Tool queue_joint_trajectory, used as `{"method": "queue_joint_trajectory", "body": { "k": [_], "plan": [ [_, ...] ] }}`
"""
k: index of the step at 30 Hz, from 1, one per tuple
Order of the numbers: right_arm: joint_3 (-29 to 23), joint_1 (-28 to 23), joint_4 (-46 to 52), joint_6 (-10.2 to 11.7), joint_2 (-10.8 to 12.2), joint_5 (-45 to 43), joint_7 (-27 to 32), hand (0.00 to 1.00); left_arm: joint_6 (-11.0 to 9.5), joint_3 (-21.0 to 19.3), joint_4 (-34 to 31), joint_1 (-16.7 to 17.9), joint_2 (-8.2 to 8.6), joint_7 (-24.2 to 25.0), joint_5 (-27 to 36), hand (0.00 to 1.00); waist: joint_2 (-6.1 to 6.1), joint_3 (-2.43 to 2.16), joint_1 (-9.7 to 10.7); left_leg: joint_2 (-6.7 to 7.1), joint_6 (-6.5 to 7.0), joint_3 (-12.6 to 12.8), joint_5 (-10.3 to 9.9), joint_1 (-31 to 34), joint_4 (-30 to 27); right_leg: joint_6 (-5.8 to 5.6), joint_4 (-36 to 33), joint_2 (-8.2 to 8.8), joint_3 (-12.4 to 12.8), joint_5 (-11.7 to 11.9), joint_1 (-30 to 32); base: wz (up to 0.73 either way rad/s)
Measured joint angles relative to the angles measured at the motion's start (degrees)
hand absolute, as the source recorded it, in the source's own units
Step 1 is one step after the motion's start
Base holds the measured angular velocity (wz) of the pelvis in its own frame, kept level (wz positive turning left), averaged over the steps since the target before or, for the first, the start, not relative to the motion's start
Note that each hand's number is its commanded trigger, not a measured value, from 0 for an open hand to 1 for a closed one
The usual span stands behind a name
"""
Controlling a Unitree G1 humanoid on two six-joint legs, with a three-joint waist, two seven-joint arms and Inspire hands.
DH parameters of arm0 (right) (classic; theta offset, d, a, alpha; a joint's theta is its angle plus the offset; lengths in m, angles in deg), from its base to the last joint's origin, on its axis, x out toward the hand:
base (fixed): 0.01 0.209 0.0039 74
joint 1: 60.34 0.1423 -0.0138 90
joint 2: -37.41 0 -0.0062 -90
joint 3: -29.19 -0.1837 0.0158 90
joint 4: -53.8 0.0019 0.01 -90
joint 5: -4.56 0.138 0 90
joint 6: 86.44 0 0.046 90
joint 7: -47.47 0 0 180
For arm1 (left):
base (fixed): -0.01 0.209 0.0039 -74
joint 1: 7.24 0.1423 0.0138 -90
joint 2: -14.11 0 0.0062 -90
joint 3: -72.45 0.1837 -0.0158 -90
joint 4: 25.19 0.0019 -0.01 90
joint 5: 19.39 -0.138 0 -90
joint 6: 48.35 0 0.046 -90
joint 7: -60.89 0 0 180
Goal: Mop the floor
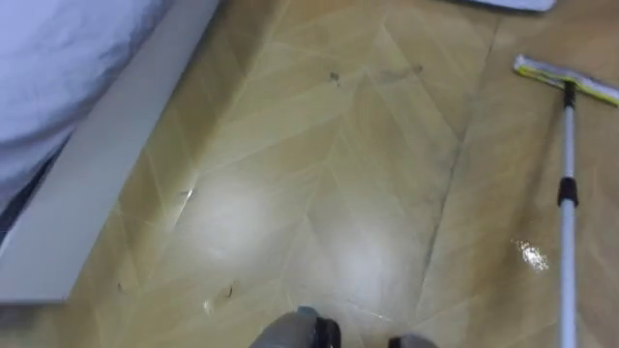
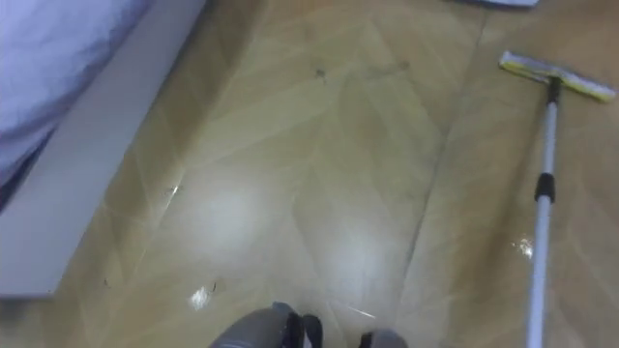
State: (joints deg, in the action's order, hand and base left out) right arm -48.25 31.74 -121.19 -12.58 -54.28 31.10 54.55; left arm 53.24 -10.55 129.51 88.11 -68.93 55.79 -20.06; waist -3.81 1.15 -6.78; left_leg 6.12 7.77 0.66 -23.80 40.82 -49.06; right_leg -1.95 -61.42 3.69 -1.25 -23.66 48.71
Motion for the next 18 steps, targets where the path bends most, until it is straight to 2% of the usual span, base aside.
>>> {"method": "queue_joint_trajectory", "body": {
  "k": [2, 3, 4, 5, 6, 8, 9, 10, 11, 12, 13, 14, 15, 16, 17, 18],
  "plan": [
    [-0.3, 0.1, 0.2, -0.7, 1.7, -1.2, 0.8, 1.00, 0.2, -0.1, 0.0, 0.0, 0.10, -0.7, -0.1, 0.00, 0.18, 0.04, 0.7, 1.23, -0.96, -2.8, -1.1, -1.1, -0.3, 0.83, 8.9, -0.05, -0.7, 1.3, 0.5, -0.50],
    [-0.8, 0.1, 0.2, -1.6, 2.2, -1.7, 1.0, 1.00, 0.3, -0.1, 0.1, 0.0, 0.31, -1.0, -0.1, 0.00, 0.11, -0.01, 0.9, 1.62, -1.51, -3.8, -2.5, -1.6, -1.4, 1.55, 11.0, 0.01, -1.3, 2.6, -0.1, -0.23],
    [-1.7, 0.6, 0.3, -2.7, 2.3, -2.2, 1.1, 1.00, 0.5, 0.0, 0.0, 0.0, 0.61, -1.0, 0.0, 0.00, 0.21, 0.03, 1.0, 1.57, -2.10, -4.3, -3.7, -2.0, -2.6, 2.64, 10.5, 0.76, -2.9, 3.7, -1.0, 0.00],
    [-2.3, 1.4, 0.0, -3.3, 2.2, -2.7, 1.1, 1.00, 0.5, 0.0, 0.1, 0.0, 0.65, -0.9, 0.0, 0.00, 0.22, 0.04, 1.1, 1.57, -2.34, -4.3, -4.0, -2.4, -2.8, 2.96, 10.2, 1.51, -3.8, 4.4, -1.5, 0.23],
    [-3.0, 3.8, -0.5, -4.6, 1.7, -3.3, 1.2, 1.00, 0.6, 0.2, 0.0, 0.0, 0.63, -1.0, 0.1, 0.00, 0.41, 0.07, 1.2, 1.44, -2.82, -4.2, -4.4, -3.1, -2.8, 3.87, 9.4, 2.44, -5.2, 4.1, -2.3, 0.27],
    [-3.9, 8.3, -0.6, -5.3, 0.1, -4.0, 1.0, 1.00, 0.7, 0.6, -0.1, 0.0, 0.32, -1.0, 1.1, 0.00, 0.96, 0.12, 1.0, 0.77, -3.10, -3.7, -4.5, -3.8, -2.8, 4.54, 9.1, 2.67, -6.1, 3.2, -3.1, 0.30],
    [-3.8, 11.9, -0.4, -5.1, -1.4, -4.0, 0.6, 1.00, 0.7, 1.1, -0.1, 0.0, -0.12, -1.0, 1.3, 0.00, 1.69, 0.56, 0.5, 0.41, -3.35, -3.8, -4.5, -4.2, -3.1, 5.05, 8.9, 2.62, -6.6, 2.5, -3.7, 0.24],
    [-3.8, 13.6, -0.4, -4.8, -2.1, -4.0, 0.3, 1.00, 0.7, 1.1, -0.1, 0.1, -0.40, -1.0, 1.3, 0.00, 2.21, 0.64, 0.1, 0.22, -3.64, -3.7, -4.3, -4.1, -3.5, 5.30, 8.8, 2.54, -6.8, 2.1, -3.8, 0.19],
    [-3.8, 16.4, -0.4, -3.9, -3.3, -4.2, -0.4, 1.00, 0.8, 1.1, -0.1, 0.5, -1.26, -1.0, 1.1, 0.00, 3.30, 0.50, -0.8, -0.50, -4.65, -3.0, -3.8, -3.7, -4.6, 5.61, 8.8, 1.90, -6.8, 1.7, -4.2, 0.19],
    [-3.7, 18.5, 0.4, -3.0, -3.9, -3.7, -1.1, 1.00, 1.2, 1.1, -0.4, 1.0, -2.31, -1.0, 1.1, 0.00, 4.16, 0.61, -1.5, -1.51, -6.33, -1.7, -2.7, -3.2, -6.1, 6.00, 9.3, 1.18, -6.9, 1.4, -5.0, 0.20],
    [-3.7, 19.7, 0.8, -2.4, -4.3, -3.1, -1.5, 1.00, 1.5, 1.1, -0.6, 1.3, -2.76, -1.0, 1.1, 0.00, 4.54, 0.78, -1.9, -2.18, -6.91, -1.4, -1.9, -2.7, -7.3, 6.30, 9.9, 0.66, -7.2, 1.5, -5.8, 0.30],
    [-3.9, 21.7, 1.0, -2.0, -4.9, -2.2, -2.4, 1.00, 1.8, 1.0, -0.6, 2.1, -3.33, -0.9, 1.0, 0.00, 5.16, 0.69, -2.3, -2.50, -7.11, -1.5, -0.6, -1.1, -8.5, 6.58, 11.2, -0.64, -6.5, 1.6, -6.9, 0.55],
    [-4.6, 21.8, 1.9, -2.1, -5.4, -1.4, -2.8, 1.00, 1.9, 1.0, -0.6, 2.3, -3.41, -0.7, 0.8, 0.00, 5.38, 0.55, -2.7, -2.14, -6.92, -1.3, -0.5, 0.7, -5.3, 6.68, 13.0, -1.49, -6.2, 1.7, -8.5, 0.70],
    [-5.0, 21.3, 2.2, -2.3, -5.5, -0.8, -2.8, 1.00, 1.9, 1.1, -0.6, 2.4, -3.45, -0.4, 0.8, 0.00, 5.55, 0.62, -2.8, -1.87, -6.89, -1.1, -0.1, 1.5, -3.1, 6.71, 13.9, -1.70, -6.1, 1.7, -9.5, 0.89],
    [-5.3, 19.7, 1.4, -2.8, -4.9, 0.5, -3.0, 1.00, 2.2, 1.2, -0.6, 2.5, -3.44, 0.4, 0.3, 0.00, 5.75, 0.60, -3.0, -0.61, -6.79, -0.8, 1.5, 2.5, 1.6, 6.57, 15.2, -1.96, -5.7, 1.5, -11.6, 0.76],
    [-5.5, 17.1, 1.0, -2.7, -4.0, 0.8, -3.1, 1.00, 2.1, 1.2, -0.5, 2.7, -3.29, 1.5, -0.1, 0.00, 6.04, 0.54, -3.6, 0.04, -5.72, -0.6, 5.6, 2.3, 5.9, 6.26, 15.6, -2.55, -4.3, 0.8, -13.4, 0.53]
  ]
}}
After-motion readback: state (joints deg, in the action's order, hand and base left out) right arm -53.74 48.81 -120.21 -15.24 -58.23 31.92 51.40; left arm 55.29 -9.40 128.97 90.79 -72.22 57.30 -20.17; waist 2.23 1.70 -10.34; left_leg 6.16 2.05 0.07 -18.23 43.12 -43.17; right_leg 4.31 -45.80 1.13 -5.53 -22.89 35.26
